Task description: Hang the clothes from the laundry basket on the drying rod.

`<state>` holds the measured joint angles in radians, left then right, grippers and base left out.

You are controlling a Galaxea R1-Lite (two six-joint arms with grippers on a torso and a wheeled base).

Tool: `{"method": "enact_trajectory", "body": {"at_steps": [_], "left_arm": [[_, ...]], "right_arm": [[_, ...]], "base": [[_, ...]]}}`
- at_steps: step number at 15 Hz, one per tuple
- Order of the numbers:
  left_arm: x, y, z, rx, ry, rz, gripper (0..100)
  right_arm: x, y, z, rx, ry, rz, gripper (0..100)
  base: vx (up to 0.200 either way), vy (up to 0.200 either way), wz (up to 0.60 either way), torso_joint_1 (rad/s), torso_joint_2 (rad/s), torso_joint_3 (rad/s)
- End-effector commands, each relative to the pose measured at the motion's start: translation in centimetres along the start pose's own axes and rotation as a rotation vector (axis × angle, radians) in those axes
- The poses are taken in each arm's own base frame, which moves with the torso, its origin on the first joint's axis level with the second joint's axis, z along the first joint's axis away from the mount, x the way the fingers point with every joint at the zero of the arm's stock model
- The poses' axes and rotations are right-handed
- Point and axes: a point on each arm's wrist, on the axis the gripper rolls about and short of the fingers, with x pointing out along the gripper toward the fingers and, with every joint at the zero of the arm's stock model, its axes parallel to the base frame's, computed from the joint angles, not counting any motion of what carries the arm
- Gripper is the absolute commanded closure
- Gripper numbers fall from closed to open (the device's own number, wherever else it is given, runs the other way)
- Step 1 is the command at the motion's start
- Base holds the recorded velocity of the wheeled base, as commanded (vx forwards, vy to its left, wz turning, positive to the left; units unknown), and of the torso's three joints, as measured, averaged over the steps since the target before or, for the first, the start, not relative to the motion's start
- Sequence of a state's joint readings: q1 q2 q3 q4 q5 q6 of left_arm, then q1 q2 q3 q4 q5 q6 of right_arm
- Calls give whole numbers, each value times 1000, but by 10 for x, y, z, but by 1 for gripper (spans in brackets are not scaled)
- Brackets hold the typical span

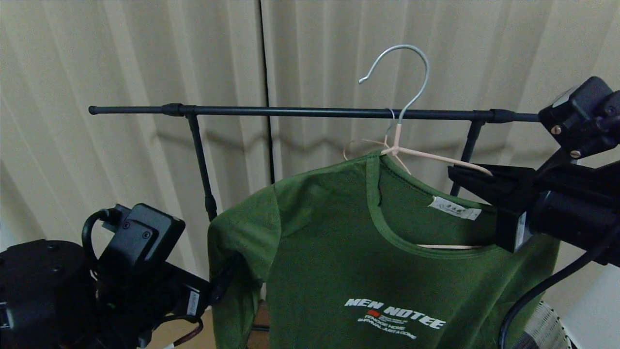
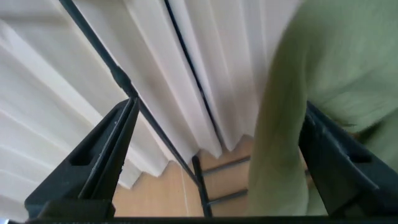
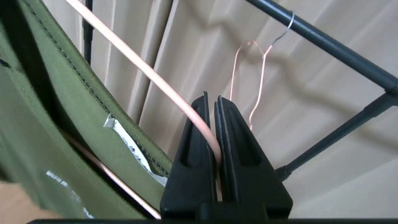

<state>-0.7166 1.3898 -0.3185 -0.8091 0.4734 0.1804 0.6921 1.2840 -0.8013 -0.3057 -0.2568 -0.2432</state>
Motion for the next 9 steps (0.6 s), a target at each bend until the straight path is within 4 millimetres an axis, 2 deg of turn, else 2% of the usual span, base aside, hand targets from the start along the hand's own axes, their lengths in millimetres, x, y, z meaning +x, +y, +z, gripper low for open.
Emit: {"method": "enact_trajectory", "body": {"at_steps": [1, 2, 3, 5, 9], "left_arm": [[4, -2, -3, 5, 20, -3, 0], [4, -3, -3, 5, 19, -4, 0], [3, -2, -3, 4, 17, -4, 100], [5, 3, -5, -8, 30, 29, 100], [2, 28, -17, -17, 71, 147, 100]], "right_arm": [[-2, 0, 1, 1, -9, 3, 100], [-2, 0, 1, 1, -9, 4, 100], [-2, -1, 1, 1, -9, 4, 100], [-1, -3, 0, 1, -1, -12, 100], [2, -14, -4, 8, 22, -70, 100]], "base": [[0, 0, 0, 0, 0, 0], [0, 0, 0, 0, 0, 0], [0, 0, 0, 0, 0, 0], [0, 0, 0, 0, 0, 0], [0, 0, 0, 0, 0, 0]]}}
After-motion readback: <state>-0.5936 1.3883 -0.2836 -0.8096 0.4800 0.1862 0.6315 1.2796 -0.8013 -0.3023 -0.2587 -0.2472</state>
